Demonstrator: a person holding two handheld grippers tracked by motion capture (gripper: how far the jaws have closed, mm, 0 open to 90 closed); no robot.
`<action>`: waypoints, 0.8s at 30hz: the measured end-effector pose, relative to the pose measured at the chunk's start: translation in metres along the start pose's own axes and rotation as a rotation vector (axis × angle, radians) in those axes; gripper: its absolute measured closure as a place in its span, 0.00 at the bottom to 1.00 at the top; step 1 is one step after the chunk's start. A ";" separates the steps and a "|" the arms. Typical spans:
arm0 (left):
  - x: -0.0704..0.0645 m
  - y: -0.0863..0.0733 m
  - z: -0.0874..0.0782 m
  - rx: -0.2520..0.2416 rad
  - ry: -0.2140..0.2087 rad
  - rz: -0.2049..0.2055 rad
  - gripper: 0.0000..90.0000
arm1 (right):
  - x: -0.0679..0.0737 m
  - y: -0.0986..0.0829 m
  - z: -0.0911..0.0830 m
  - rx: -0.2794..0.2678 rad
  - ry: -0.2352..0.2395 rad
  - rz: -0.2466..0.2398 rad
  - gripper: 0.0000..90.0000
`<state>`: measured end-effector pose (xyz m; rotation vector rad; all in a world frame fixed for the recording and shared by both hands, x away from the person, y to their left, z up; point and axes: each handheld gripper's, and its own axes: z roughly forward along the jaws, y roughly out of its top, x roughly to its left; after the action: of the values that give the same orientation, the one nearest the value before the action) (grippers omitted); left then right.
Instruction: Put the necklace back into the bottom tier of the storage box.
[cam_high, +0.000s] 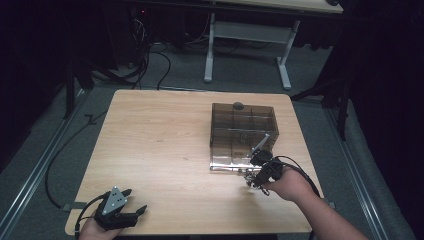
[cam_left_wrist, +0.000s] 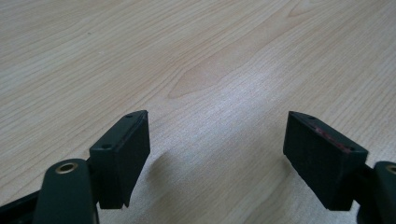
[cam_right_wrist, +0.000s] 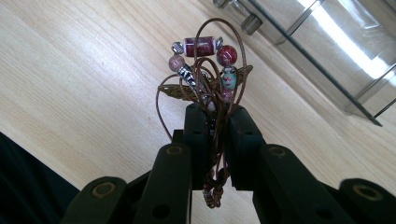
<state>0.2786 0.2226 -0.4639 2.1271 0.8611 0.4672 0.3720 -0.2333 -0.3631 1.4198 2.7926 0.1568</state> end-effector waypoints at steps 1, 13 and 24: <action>0.000 0.000 0.000 0.000 0.000 0.000 0.26 | 0.000 0.000 0.000 0.000 0.000 0.000 0.89; 0.000 0.000 0.000 0.000 0.000 0.001 0.26 | -0.002 0.014 -0.008 0.005 -0.002 0.014 0.89; 0.000 0.000 0.000 -0.001 -0.004 0.000 0.26 | -0.008 0.034 -0.012 0.008 0.001 0.007 0.89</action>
<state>0.2786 0.2228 -0.4639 2.1262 0.8585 0.4635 0.4034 -0.2212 -0.3480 1.4317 2.7923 0.1456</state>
